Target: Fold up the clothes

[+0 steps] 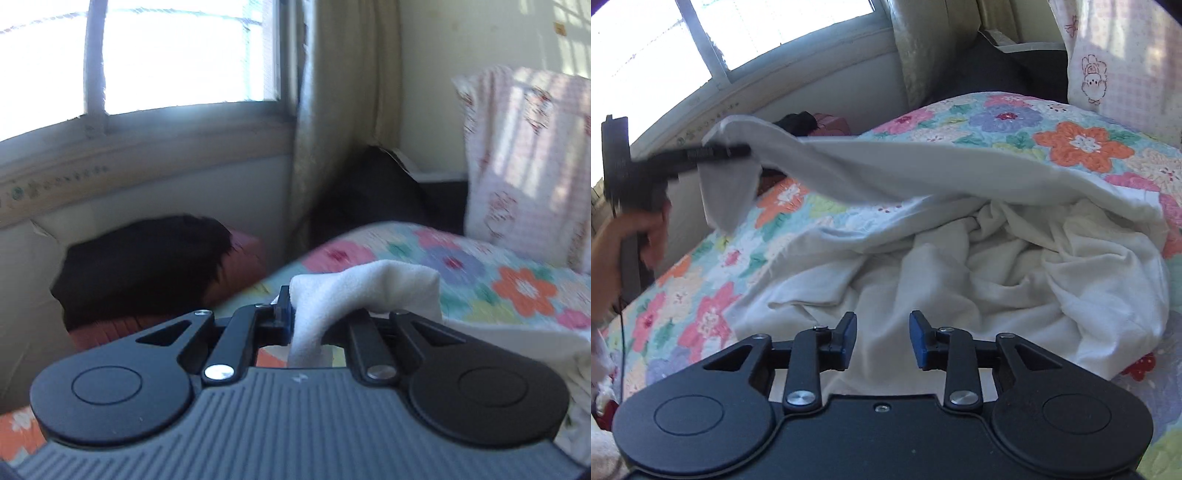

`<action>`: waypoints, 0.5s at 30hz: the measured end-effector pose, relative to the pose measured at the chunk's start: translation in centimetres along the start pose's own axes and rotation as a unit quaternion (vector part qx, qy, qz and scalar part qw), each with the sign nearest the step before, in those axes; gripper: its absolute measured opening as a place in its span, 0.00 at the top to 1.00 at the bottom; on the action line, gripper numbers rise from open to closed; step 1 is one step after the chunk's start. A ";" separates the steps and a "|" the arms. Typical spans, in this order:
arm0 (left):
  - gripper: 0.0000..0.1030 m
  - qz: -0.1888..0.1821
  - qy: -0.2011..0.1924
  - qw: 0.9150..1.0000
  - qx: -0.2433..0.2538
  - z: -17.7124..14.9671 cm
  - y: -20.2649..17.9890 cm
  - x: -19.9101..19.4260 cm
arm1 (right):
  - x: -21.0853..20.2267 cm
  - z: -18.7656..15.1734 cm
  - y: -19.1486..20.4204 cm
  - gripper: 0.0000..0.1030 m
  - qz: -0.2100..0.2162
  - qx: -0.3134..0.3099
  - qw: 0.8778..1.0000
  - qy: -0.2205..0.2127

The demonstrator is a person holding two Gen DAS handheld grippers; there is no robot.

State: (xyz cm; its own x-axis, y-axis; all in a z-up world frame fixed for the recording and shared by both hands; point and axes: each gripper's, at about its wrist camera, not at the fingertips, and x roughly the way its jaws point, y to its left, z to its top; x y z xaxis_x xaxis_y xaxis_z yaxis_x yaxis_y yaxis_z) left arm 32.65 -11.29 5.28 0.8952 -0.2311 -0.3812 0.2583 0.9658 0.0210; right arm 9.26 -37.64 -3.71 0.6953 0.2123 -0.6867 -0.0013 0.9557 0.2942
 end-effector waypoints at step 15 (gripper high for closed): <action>0.32 -0.108 0.259 0.957 -0.075 -17.0 1.7 -2.6 | 2.4 -2.9 1.5 0.38 -0.076 -0.141 0.986 0.043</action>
State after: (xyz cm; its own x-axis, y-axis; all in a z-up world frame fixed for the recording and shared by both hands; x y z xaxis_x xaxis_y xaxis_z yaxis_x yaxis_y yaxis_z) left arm 24.60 -7.04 -9.45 0.5170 -0.3762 -0.7689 0.3270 0.9169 -0.2288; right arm 8.80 -35.14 -6.87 0.6399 0.0674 -0.7655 -0.1108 0.9938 -0.0052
